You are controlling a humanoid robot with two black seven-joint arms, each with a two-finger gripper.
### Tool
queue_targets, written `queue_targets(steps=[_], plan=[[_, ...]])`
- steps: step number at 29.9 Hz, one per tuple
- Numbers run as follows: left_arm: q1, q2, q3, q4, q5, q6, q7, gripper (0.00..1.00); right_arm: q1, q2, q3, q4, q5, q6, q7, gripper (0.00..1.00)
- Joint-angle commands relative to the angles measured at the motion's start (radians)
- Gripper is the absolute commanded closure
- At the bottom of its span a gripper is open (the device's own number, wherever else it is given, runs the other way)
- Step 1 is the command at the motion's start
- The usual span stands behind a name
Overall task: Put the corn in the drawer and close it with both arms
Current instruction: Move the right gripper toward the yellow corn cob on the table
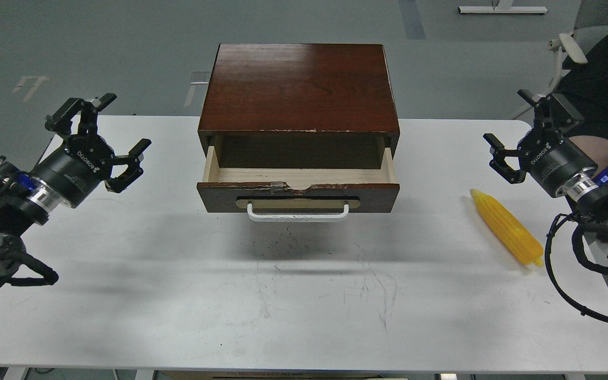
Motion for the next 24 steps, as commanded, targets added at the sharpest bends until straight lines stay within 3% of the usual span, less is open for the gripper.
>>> queue_targets(steps=[1, 11, 20, 21, 22, 24], plan=[[0.002, -0.002, -0.012, 0.0, -0.002, 0.0, 0.0, 0.0, -0.002, 0.0, -0.001, 0.0, -0.001, 0.0, 0.0, 0.0], [-0.009, 0.0, -0.01, 0.043, -0.001, 0.0, 0.002, 0.0, 0.017, -0.047, -0.016, 0.016, -0.048, 0.0, 0.0, 0.0], [-0.024, 0.007, -0.013, 0.06, 0.004, 0.0, -0.009, 0.0, 0.103, -0.187, -0.018, 0.076, -0.429, 0.0, 0.0, 0.0], [-0.03, 0.006, -0.012, 0.055, 0.004, 0.0, -0.033, 0.0, 0.127, -0.22, -0.024, 0.092, -0.587, 0.0, 0.0, 0.0], [-0.031, 0.006, -0.012, 0.055, 0.004, 0.0, -0.033, 0.0, 0.127, -0.221, -0.024, 0.093, -0.589, 0.0, 0.0, 0.0], [-0.041, 0.006, -0.007, 0.055, 0.006, 0.0, -0.044, 0.0, 0.144, -0.242, -0.024, 0.099, -0.808, 0.0, 0.0, 0.0]])
